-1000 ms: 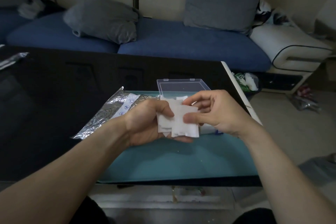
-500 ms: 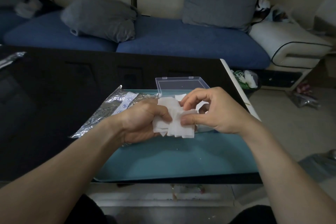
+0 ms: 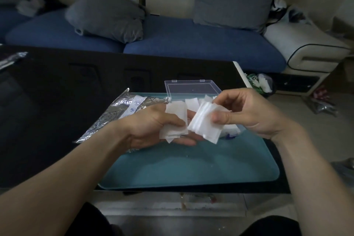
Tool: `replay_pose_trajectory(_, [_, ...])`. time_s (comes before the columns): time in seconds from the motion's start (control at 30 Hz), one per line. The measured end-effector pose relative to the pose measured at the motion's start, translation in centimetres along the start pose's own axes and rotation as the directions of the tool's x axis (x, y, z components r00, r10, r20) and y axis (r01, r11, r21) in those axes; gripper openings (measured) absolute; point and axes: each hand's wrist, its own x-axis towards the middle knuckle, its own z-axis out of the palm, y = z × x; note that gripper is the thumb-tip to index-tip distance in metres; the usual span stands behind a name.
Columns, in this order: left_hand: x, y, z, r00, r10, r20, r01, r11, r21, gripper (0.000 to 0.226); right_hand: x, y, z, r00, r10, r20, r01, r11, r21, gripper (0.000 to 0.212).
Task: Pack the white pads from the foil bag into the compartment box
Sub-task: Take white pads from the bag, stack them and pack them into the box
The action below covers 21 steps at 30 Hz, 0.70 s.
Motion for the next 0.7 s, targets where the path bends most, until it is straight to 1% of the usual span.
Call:
replay_pose_trajectory(0.07, [0.1, -0.1, 0.4, 1.0, 0.005, 0.023, -0.005, 0.999, 0.032, 0.031, 0.2, 0.3, 0.3, 0.999, 0.027, 0.035, -0.024, 0.997, -0.078, 0.015])
replay_pose_trajectory(0.13, [0.1, -0.2, 1.0, 0.999, 0.006, 0.044, -0.009, 0.998, 0.056, 0.029, 0.5, 0.7, 0.8, 0.997, 0.072, 0.037, -0.064, 0.983, -0.172, 0.021])
replay_pose_trajectory(0.17, [0.2, -0.2, 1.2, 0.999, 0.009, 0.046, -0.012, 0.997, 0.071, 0.025, 0.6, 0.9, 1.0, 0.995, 0.094, 0.025, -0.087, 0.978, -0.19, 0.025])
replay_pose_trajectory(0.23, [0.3, -0.3, 1.6, 1.0, 0.009, 0.017, -0.011, 0.997, 0.08, 0.019, 0.7, 1.3, 1.1, 0.992, 0.124, -0.008, -0.123, 0.971, -0.204, 0.031])
replay_pose_trajectory(0.27, [0.4, -0.3, 1.5, 1.0, 0.002, -0.017, -0.001, 0.998, 0.066, 0.021, 0.7, 1.4, 1.0, 0.991, 0.129, -0.024, -0.132, 0.969, -0.21, 0.033])
replay_pose_trajectory(0.37, [0.6, -0.4, 1.1, 0.997, -0.015, -0.071, 0.017, 0.999, 0.03, 0.036, 0.7, 1.5, 1.0, 0.99, 0.129, -0.05, -0.136, 0.97, -0.203, 0.029])
replay_pose_trajectory(0.5, [0.7, -0.4, 1.1, 0.997, 0.003, -0.074, 0.001, 0.998, 0.064, 0.039, 0.8, 1.4, 1.2, 0.992, 0.121, -0.041, -0.125, 0.983, -0.134, 0.023])
replay_pose_trajectory(0.57, [0.8, -0.4, 1.1, 0.996, 0.023, -0.087, -0.016, 0.996, 0.084, 0.036, 0.9, 1.3, 1.3, 0.994, 0.104, -0.025, -0.107, 0.986, -0.131, 0.022])
replay_pose_trajectory(0.63, [0.8, -0.5, 1.2, 0.994, 0.054, -0.092, -0.043, 0.992, 0.115, 0.025, 0.9, 1.3, 1.2, 0.996, 0.09, -0.01, -0.09, 0.989, -0.12, 0.021])
replay_pose_trajectory(0.7, [0.8, -0.6, 1.2, 0.989, 0.105, -0.101, -0.083, 0.976, 0.202, 0.019, 0.7, 1.2, 0.8, 0.998, 0.06, 0.006, -0.06, 0.996, -0.071, 0.019])
